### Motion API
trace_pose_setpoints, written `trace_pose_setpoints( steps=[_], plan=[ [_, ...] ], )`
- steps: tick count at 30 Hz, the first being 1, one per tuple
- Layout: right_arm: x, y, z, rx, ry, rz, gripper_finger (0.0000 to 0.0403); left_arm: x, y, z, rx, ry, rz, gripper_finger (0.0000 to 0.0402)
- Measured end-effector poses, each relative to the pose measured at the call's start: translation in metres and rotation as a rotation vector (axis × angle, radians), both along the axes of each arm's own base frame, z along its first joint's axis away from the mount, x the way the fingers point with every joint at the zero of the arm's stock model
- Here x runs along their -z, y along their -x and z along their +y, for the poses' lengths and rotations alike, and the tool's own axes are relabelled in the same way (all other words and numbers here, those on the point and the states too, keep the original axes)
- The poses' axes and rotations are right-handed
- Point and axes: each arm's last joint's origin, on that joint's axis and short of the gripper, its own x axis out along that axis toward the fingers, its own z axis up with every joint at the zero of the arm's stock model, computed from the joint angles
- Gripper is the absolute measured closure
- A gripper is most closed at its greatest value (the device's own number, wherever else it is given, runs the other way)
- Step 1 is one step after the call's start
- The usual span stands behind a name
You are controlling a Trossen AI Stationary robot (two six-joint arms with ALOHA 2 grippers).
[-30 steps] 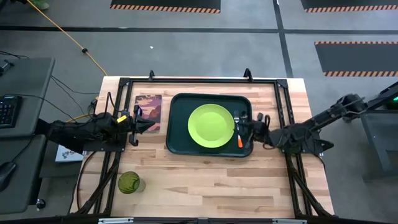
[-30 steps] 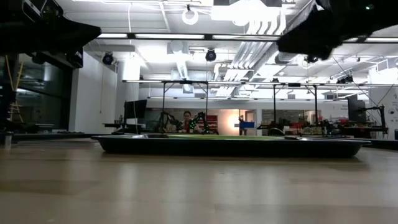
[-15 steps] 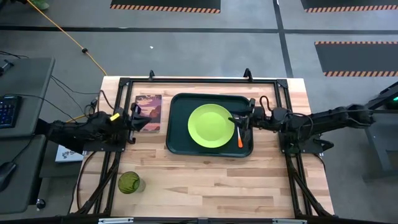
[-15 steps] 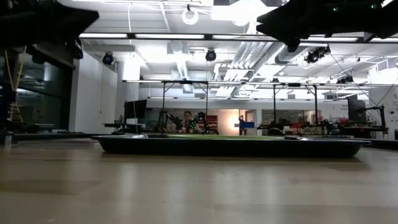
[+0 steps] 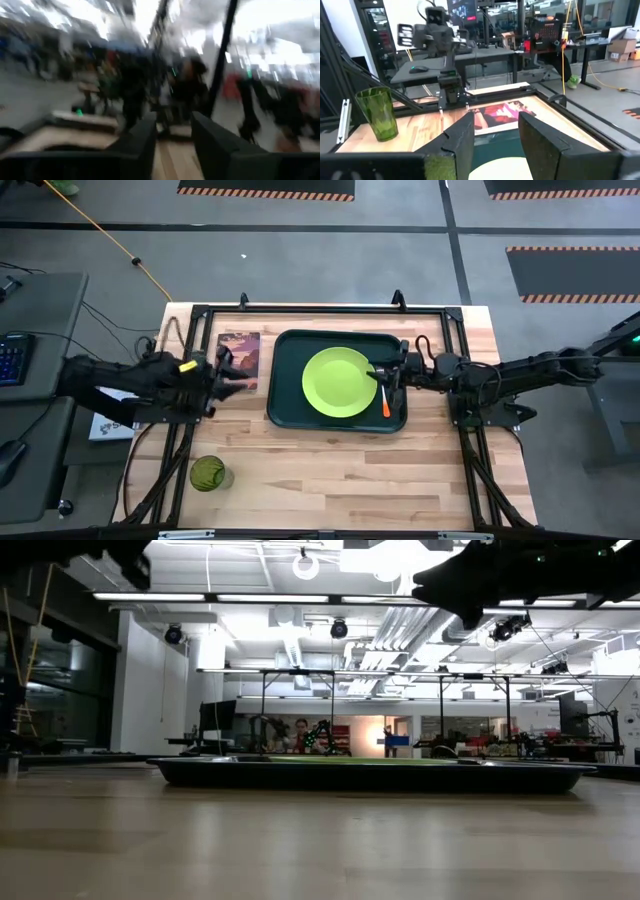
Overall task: Pick and place plate/cup/fork/spoon on tray
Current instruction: Put the green cup on the black serving tray to the top left of the green plate
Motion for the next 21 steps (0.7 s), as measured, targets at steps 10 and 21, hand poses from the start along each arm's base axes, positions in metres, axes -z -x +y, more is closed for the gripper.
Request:
trace_pose_setpoints(
  steps=[10,21],
  plan=[
    [0.005,0.000,0.000,0.001,-0.009,0.048,0.0258,-0.059,-0.034,-0.049,0.377,-0.086,0.532,0.0189],
    [0.005,0.000,0.000,0.001,-0.045,0.044,0.0258,-0.065,-0.039,-0.125,0.441,-0.098,0.947,0.0203]
  ],
)
